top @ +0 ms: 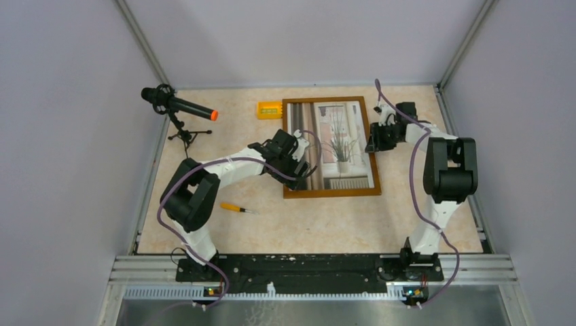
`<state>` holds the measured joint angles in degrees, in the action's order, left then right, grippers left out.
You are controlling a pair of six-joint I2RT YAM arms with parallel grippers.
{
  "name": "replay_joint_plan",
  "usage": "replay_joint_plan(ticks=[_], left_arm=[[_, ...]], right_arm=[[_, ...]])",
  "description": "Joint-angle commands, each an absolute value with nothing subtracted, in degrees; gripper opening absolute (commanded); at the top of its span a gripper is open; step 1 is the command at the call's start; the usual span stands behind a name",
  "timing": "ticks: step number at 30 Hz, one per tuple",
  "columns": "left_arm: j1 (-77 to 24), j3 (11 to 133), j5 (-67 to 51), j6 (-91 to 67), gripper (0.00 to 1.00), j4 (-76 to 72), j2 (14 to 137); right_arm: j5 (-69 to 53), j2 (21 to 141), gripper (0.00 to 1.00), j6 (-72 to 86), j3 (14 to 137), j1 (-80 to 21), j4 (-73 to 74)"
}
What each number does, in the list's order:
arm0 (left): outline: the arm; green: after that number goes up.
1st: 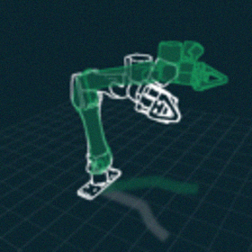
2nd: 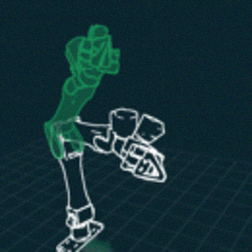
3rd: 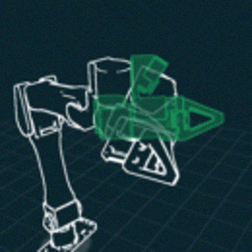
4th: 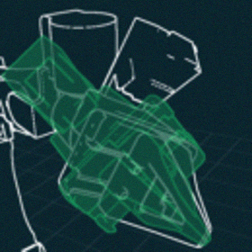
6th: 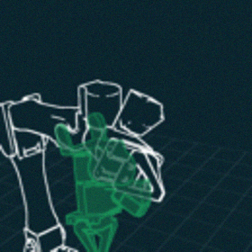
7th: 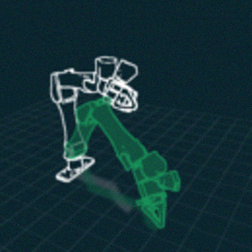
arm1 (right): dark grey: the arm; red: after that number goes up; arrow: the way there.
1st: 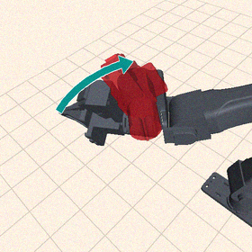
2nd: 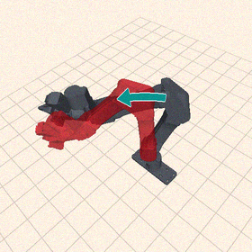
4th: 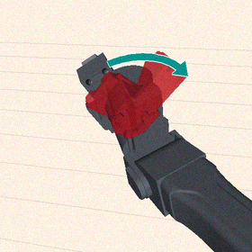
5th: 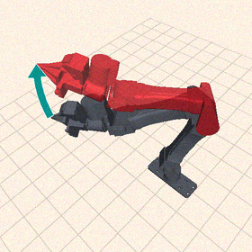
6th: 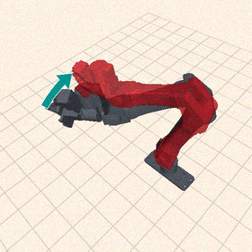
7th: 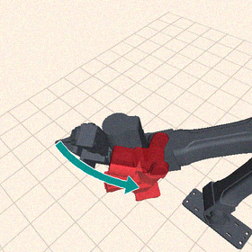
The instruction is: Take the photo out of the frame
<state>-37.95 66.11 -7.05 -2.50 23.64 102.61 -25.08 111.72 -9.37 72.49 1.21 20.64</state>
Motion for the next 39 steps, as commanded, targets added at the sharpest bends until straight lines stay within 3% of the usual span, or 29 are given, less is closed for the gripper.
replay_joint_plan(ticks=[1,8,12,17,23,25,29,32,39], left_arm=[[-35.81,65.28,-7.06,3.56,0.98,25.87,95.44],[-35.66,64.88,-19.28,18.38,0.99,29.27,90.28],[-42.48,66.27,-20.53,27.84,0.99,31.96,92.08],[-52.19,71.93,-11.72,34.78,0.94,36.27,100.46],[-57.01,77.21,-8.24,37.68,0.88,39.43,107.64],[-58.99,76.82,-3.99,37.95,0.86,36.99,108.85],[-62.46,77.38,3.18,38.41,0.78,35.34,112.13],[-63.54,78.64,3.8,38.32,0.67,35.5,114.36],[-64.1,80.99,3.04,35.57,0.28,36.99,117.1]], right_arm=[[-27.06,112.89,0.38,-8.31,66.22,-1.45,30.77],[-31.44,109.33,0.39,-10.16,60.39,-3.86,33.17],[-32.95,108.73,0.44,-10.19,60.44,-4.02,33.66],[-37.86,103.65,0.65,-9.54,61.15,-0.3,34.59],[-43.42,96.94,0.77,-12.0,58.57,7.4,37.04],[-45.06,95.72,0.87,-12.82,57.3,9.27,37.32],[-48.68,94.79,0.98,-14.27,55.82,11.91,37.86],[-51.7,95.27,0.99,-14.39,55.47,12.64,38.08],[-55.48,97.22,0.97,-12.43,53.72,12.74,35.31]])
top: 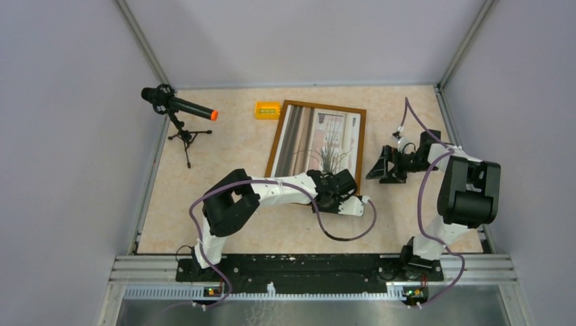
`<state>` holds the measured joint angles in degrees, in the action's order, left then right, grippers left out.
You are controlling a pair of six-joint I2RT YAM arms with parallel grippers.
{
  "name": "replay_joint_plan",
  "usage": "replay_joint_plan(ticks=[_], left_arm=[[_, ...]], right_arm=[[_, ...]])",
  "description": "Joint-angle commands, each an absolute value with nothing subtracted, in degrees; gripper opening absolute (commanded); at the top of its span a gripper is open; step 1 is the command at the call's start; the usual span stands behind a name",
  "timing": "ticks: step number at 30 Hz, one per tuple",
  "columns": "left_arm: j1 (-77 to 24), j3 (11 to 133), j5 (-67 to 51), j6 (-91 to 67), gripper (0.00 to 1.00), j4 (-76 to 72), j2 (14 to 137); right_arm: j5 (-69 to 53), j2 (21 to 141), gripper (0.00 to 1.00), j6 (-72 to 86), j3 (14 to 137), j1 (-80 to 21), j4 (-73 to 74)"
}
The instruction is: Take the photo out of the frame
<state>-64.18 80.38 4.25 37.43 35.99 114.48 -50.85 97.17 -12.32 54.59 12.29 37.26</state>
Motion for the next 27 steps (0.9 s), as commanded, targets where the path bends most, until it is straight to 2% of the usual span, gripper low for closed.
replay_joint_plan(ticks=[1,5,11,19,27], left_arm=[[-64.09,81.5,2.43,34.66,0.21,37.19,116.96],[-64.12,83.36,-2.89,31.07,0.0,37.38,114.06],[-64.03,85.17,-8.27,27.94,0.0,35.26,108.27],[-63.99,83.24,-9.44,26.67,0.0,31.44,103.93],[-64.04,82.04,-13.8,26.93,0.0,29.38,102.03]], right_arm=[[-55.76,97.66,0.96,-12.33,53.7,12.74,35.18],[-56.99,100.06,0.95,-12.07,53.59,12.74,34.96],[-61.07,103.21,0.92,-11.22,53.7,12.72,34.39],[-66.33,105.62,0.91,-10.23,53.81,12.74,34.05],[-79.25,113.27,0.81,-18.73,58.08,10.06,43.72]])
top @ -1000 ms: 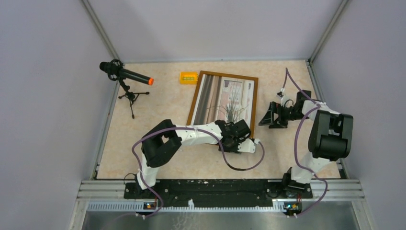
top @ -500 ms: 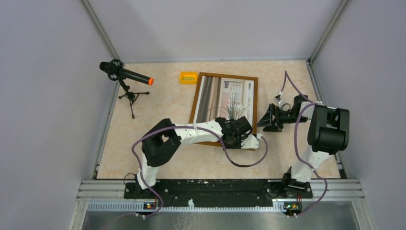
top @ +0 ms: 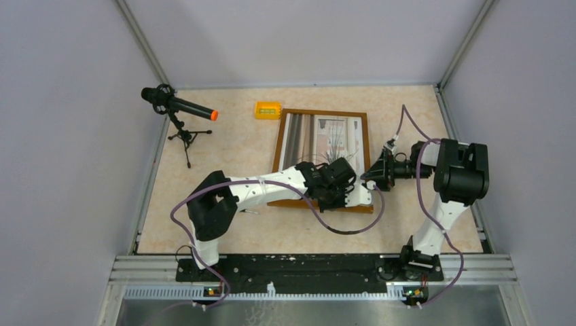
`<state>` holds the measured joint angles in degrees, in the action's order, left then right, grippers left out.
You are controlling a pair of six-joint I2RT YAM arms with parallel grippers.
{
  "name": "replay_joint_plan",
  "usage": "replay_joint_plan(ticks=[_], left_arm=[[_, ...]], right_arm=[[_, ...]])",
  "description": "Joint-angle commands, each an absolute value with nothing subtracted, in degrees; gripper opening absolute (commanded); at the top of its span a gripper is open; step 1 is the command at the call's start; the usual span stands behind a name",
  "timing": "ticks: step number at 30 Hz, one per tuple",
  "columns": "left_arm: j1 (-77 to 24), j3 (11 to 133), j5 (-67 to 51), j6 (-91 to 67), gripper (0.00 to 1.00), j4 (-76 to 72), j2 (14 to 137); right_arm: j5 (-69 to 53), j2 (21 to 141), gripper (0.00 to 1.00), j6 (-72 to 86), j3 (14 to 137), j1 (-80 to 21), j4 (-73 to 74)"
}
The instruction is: Take the photo out of the frame
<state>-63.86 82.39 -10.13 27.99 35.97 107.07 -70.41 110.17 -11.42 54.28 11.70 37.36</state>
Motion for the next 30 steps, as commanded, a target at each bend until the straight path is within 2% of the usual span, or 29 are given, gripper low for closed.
replay_joint_plan(ticks=[1,8,13,16,21,22,24,26,27,30], left_arm=[[-64.09,81.25,-13.9,26.8,0.0,28.46,101.78],[-64.66,79.83,-13.98,26.99,0.0,24.6,102.42],[-65.29,80.3,-13.42,26.82,0.0,23.46,103.39],[-65.69,80.88,-13.35,26.73,0.0,23.46,103.7],[-66.03,81.08,-11.67,26.54,0.0,23.4,104.13],[-66.01,81.75,-10.55,25.72,0.07,24.23,104.21],[-65.42,83.26,-11.93,24.55,0.39,27.76,103.94],[-64.69,83.1,-13.66,24.77,0.63,29.18,102.05],[-64.36,82.76,-14.2,24.63,0.69,29.34,100.83],[-63.39,83.85,-15.4,24.73,0.97,32.64,98.1]], right_arm=[[-80.58,113.92,0.8,-20.12,58.41,9.56,45.39],[-83.29,118.57,0.61,-24.01,60.19,8.61,50.13],[-82.48,120.49,0.56,-23.46,60.08,8.32,49.75],[-81.98,120.59,0.5,-20.81,59.27,8.01,47.01],[-80.96,119.38,0.31,-20.08,59.39,7.8,46.79],[-80.45,118.61,0.26,-19.86,59.37,7.91,46.77],[-78.82,116.54,0.19,-18.5,58.87,8.59,45.73],[-76.48,113.51,0.12,-15.21,57.31,10.08,42.57],[-75.37,111.82,0.09,-13.28,56.25,11.05,40.66],[-72.04,107.36,0.0,-11.39,55.59,13.51,39.27]])
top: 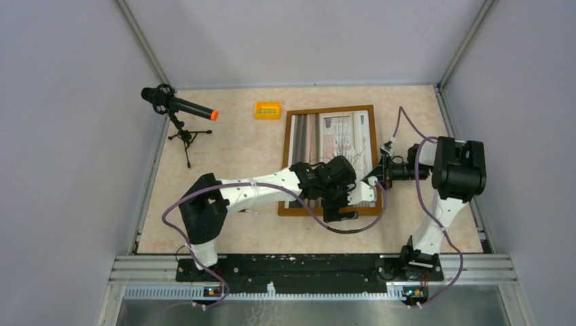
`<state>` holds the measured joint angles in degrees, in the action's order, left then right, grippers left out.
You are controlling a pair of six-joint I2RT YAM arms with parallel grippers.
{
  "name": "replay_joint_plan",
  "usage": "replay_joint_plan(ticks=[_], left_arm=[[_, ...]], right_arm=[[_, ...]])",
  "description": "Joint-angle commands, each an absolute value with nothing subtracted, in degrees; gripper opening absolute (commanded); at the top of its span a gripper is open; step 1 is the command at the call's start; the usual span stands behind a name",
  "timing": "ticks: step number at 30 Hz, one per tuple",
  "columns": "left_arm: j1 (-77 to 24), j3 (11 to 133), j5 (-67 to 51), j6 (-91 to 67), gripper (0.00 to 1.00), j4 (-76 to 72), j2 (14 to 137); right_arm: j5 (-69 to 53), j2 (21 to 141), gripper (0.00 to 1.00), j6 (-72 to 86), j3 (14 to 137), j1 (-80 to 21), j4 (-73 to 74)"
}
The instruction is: Take the photo out of the frame
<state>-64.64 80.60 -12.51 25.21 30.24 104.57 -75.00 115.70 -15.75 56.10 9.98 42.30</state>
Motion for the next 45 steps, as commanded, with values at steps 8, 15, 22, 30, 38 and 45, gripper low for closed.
replay_joint_plan(ticks=[8,15,22,30,38,45], left_arm=[[-62.87,82.48,-11.45,25.92,0.99,35.87,90.33],[-54.82,81.15,-17.0,23.72,0.99,36.63,86.93],[-47.55,81.47,-20.73,21.19,0.99,35.69,84.94],[-42.71,82.38,-22.7,17.51,0.99,35.28,83.88],[-38.93,83.89,-23.43,15.03,0.99,35.51,83.26],[-34.49,84.27,-26.71,12.29,0.99,36.35,81.5]], right_arm=[[-65.78,102.21,0.0,-15.89,66.65,16.71,53.14],[-48.33,96.38,0.0,-17.37,85.59,17.11,62.91],[-33.56,96.95,0.0,-22.26,108.21,17.11,72.22],[-22.61,104.83,0.0,-28.81,136.68,15.56,79.83],[-12.02,97.52,0.0,-35.08,125.61,4.67,70.52],[2.86,85.37,0.0,-38.21,98.78,-11.26,54.72]])
